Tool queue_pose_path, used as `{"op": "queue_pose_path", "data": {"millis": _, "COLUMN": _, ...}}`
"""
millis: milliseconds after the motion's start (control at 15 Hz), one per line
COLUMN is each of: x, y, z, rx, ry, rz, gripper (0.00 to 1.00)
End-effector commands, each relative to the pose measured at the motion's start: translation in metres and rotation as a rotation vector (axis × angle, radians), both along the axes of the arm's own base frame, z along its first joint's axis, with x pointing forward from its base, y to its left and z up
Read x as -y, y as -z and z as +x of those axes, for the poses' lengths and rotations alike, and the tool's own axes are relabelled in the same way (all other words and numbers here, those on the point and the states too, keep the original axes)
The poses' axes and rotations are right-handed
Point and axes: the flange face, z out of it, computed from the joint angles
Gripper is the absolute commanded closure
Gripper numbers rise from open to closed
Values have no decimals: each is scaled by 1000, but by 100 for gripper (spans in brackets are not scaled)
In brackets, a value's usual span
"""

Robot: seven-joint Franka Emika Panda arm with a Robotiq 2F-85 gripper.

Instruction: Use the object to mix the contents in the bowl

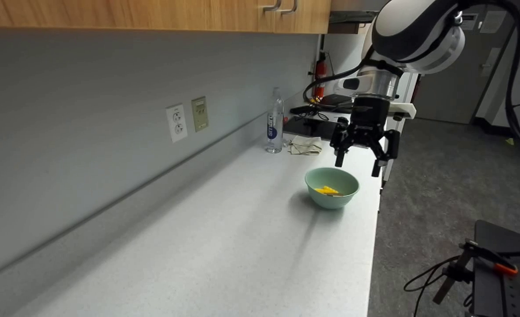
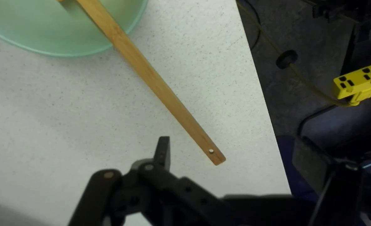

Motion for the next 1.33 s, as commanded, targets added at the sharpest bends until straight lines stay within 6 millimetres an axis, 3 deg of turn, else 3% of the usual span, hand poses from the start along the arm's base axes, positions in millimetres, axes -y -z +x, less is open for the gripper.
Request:
{"op": "queue_pose_path", "data": {"millis": 0, "x": 17, "y": 8, "z": 16, "rx": 47, "ry": -161, "rz": 100, "gripper": 0}}
{"op": "queue_pose_path", "data": {"millis": 133, "x": 16, "y": 15, "z": 21, "rx": 42, "ry": -252, "rz": 141, "gripper": 0}}
{"op": "queue_pose_path", "data": {"millis": 200, "x": 16, "y": 12, "z": 8, "rx": 33, "ry": -173, "rz": 78, "gripper": 0}}
{"op": "queue_pose_path", "data": {"millis": 867, "x": 6, "y": 22, "z": 19, "rx": 61, "ry": -273, "rz": 131, "gripper": 0}}
{"op": "queue_pose_path", "data": {"millis": 1267, "x": -3, "y": 40, "z": 28, "rx": 107, "ry": -433, "rz": 230, "gripper": 0}}
